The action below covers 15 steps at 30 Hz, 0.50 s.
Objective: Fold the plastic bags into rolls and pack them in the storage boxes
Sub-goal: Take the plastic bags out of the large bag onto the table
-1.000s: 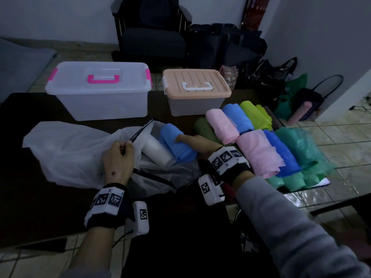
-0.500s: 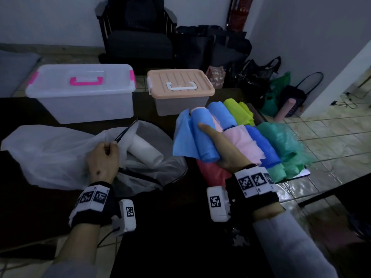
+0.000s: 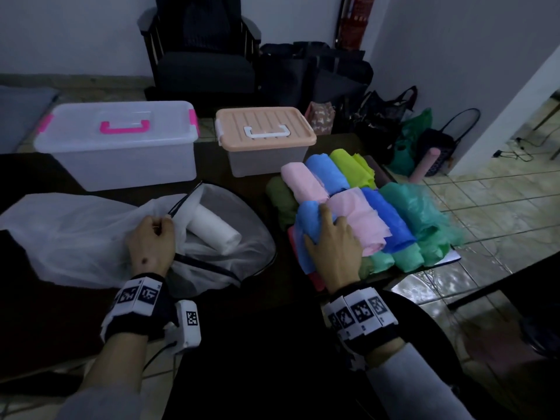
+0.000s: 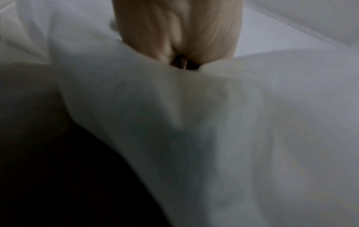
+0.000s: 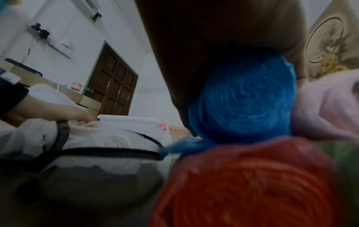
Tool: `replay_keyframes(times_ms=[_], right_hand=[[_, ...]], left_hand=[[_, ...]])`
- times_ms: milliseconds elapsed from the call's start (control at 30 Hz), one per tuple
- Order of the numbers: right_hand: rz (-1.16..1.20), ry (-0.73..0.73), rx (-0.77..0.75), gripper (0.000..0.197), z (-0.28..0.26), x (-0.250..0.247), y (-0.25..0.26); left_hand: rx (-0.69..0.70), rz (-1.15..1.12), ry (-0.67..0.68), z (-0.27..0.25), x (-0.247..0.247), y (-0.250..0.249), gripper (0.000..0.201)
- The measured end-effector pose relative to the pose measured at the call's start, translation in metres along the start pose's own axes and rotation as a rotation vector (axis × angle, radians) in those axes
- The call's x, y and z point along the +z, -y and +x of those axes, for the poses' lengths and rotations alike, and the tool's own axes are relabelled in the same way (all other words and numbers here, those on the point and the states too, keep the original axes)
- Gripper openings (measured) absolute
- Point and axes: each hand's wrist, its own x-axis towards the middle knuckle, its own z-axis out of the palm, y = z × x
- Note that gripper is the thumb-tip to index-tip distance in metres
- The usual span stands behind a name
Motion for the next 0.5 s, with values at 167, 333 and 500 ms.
replay_keyframes(times_ms=[167, 333, 500], right_hand=[[-0.173, -0.163, 0.012, 0.073, 0.002, 0.016, -0.001], [-0.214, -0.255, 0.024, 0.071, 0.009, 0.014, 0.003], [-0.209, -0.36, 0.023, 0.043, 0.018, 0.015, 0.001]], left_hand=[[-0.006, -0.008, 0.003, 0.0, 0.0, 0.0, 0.03], [-0.031, -0.032, 0.014, 0.001, -0.001, 0.0, 0.028], [-0.042, -0.045, 0.021, 0.002, 0.0, 0.002, 0.027]])
